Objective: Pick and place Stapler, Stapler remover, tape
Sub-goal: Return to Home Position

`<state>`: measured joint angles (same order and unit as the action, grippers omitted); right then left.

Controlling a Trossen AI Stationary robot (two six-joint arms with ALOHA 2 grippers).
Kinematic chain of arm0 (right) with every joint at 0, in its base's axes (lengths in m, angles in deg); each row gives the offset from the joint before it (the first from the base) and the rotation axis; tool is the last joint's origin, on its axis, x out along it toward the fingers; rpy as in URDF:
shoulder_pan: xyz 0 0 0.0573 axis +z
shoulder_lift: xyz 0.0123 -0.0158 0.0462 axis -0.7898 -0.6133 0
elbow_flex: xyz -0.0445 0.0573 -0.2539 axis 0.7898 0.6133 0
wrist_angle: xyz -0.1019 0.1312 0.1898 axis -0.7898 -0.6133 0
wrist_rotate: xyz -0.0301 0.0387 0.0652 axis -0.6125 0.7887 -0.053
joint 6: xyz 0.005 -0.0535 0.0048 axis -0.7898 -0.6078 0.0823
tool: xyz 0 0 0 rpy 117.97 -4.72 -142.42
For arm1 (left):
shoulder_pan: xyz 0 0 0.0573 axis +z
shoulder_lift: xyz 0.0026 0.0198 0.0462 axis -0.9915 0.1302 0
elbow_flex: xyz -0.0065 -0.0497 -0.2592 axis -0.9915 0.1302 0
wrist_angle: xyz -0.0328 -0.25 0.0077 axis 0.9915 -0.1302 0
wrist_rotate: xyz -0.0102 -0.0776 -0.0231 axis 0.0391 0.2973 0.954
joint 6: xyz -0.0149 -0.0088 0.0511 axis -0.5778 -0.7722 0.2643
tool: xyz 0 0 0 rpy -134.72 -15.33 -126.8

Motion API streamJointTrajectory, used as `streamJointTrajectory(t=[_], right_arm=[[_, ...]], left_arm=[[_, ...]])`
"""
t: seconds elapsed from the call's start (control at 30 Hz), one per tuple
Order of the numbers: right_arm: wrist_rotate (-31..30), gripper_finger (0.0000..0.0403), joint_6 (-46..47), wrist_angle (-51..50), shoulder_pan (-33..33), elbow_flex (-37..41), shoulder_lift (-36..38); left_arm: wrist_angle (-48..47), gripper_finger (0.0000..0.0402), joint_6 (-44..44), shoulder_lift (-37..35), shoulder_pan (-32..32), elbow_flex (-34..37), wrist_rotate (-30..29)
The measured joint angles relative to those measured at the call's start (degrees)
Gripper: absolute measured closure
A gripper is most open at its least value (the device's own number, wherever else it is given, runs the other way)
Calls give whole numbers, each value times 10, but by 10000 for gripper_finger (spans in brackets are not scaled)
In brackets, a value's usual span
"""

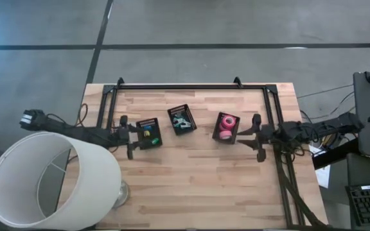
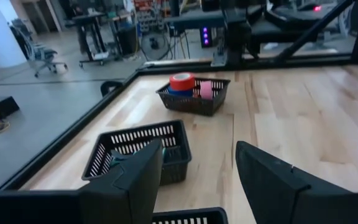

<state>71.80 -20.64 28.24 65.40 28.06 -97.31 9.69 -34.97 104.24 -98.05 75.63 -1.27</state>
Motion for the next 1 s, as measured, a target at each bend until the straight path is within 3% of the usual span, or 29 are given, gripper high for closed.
streamJointTrajectory(t=[0.47,0.7,1.0], right_arm=[[1,279,-12,-5,0,87,183],[5,277,-10,-5,0,118,216],[6,281,2,-30,0,141,233]], left_arm=[[1,193,14,-165,0,88,0],[-37,193,15,-228,0,92,3],[-42,193,50,-251,0,93,21]])
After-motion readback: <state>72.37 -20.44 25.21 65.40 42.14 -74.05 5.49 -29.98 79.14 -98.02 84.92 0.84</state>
